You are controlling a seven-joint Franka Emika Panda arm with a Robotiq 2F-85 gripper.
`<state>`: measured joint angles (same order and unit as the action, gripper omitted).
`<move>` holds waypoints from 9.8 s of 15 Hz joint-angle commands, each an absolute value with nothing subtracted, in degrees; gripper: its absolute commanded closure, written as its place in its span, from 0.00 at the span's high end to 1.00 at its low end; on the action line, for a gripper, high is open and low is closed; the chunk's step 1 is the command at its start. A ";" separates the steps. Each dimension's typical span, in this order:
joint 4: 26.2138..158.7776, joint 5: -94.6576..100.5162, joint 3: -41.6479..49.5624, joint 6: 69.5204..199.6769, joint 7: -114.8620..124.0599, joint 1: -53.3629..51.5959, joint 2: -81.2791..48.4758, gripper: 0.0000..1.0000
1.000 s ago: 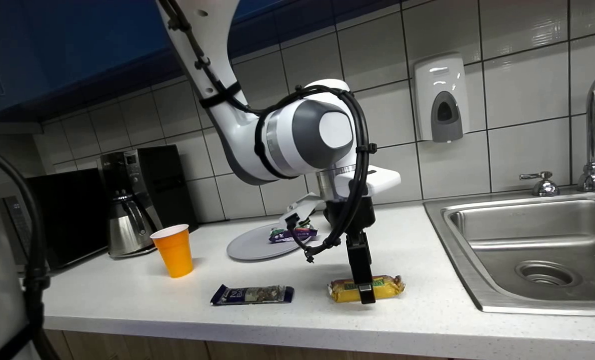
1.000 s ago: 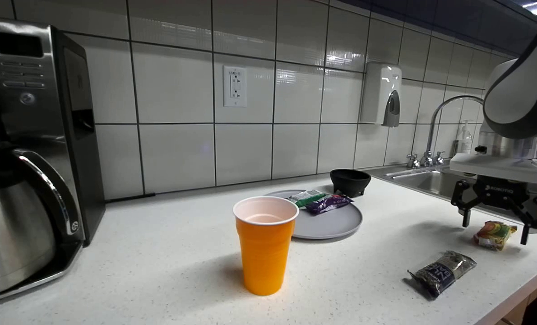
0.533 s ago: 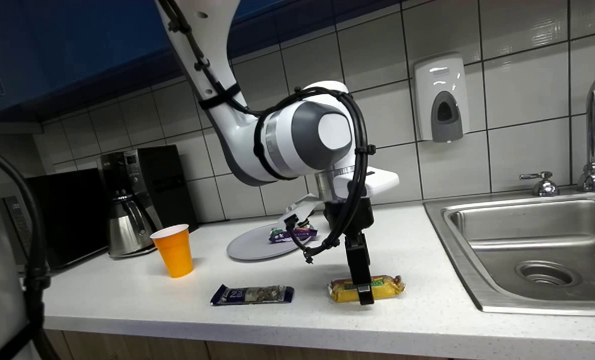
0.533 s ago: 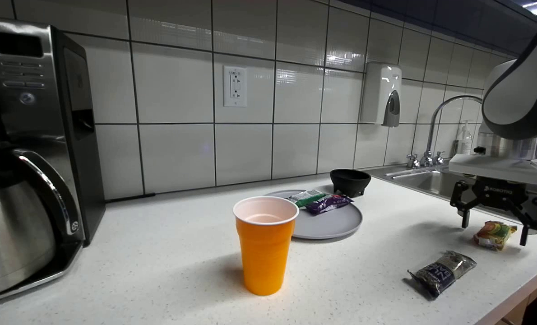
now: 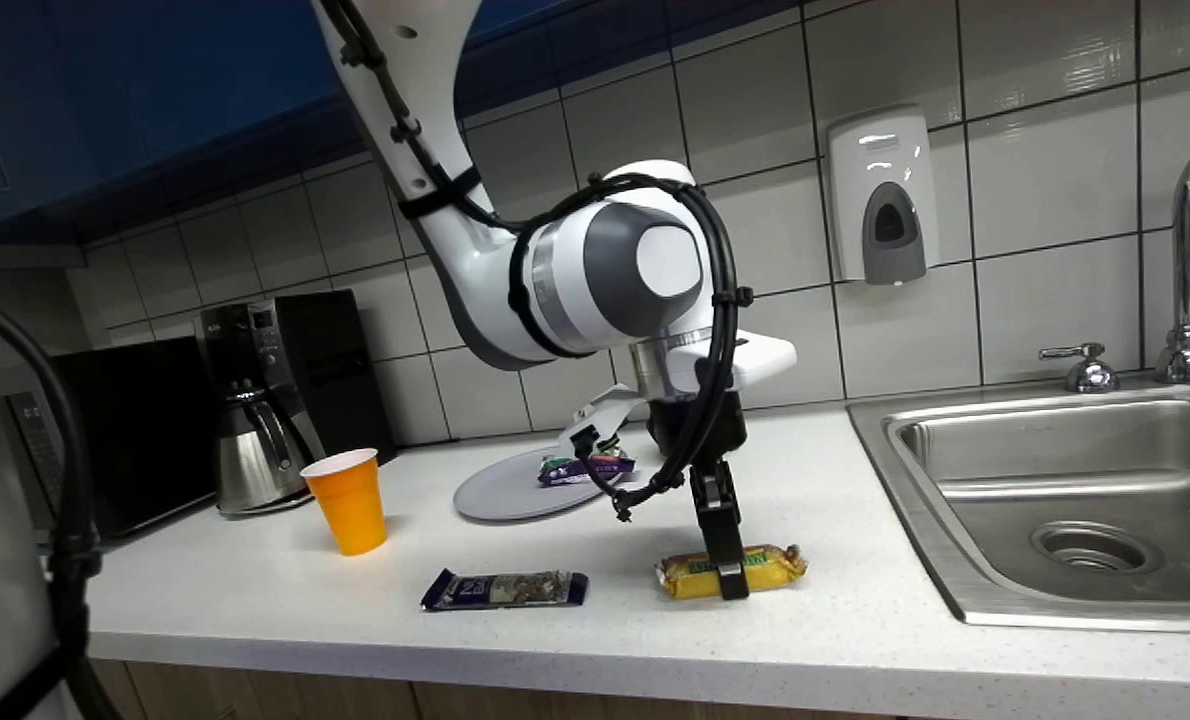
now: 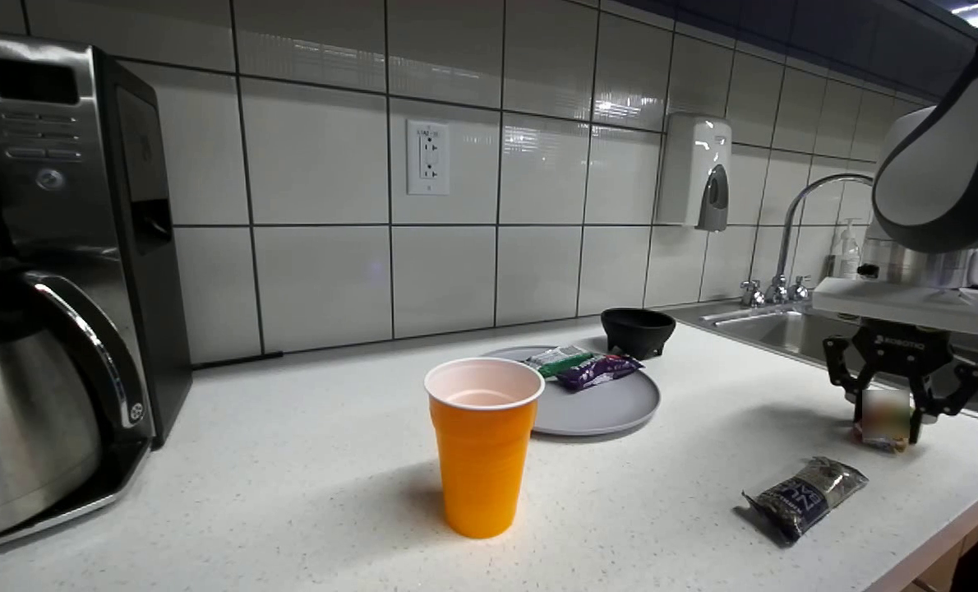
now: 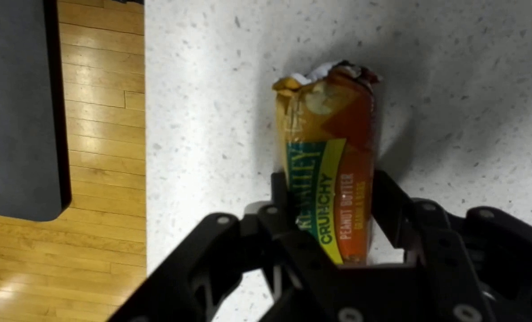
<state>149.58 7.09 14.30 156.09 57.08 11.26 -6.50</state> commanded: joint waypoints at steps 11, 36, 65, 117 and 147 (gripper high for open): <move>148.18 9.22 14.24 153.75 55.91 8.10 -5.15 0.17; 133.26 3.40 7.21 152.18 61.90 -2.24 -13.09 0.17; 117.19 -1.32 5.20 144.69 67.35 -9.10 -25.38 0.75; 141.98 5.53 2.16 146.02 67.20 -6.92 -1.19 1.00; 156.11 4.79 -2.53 146.83 79.45 -1.99 7.85 1.00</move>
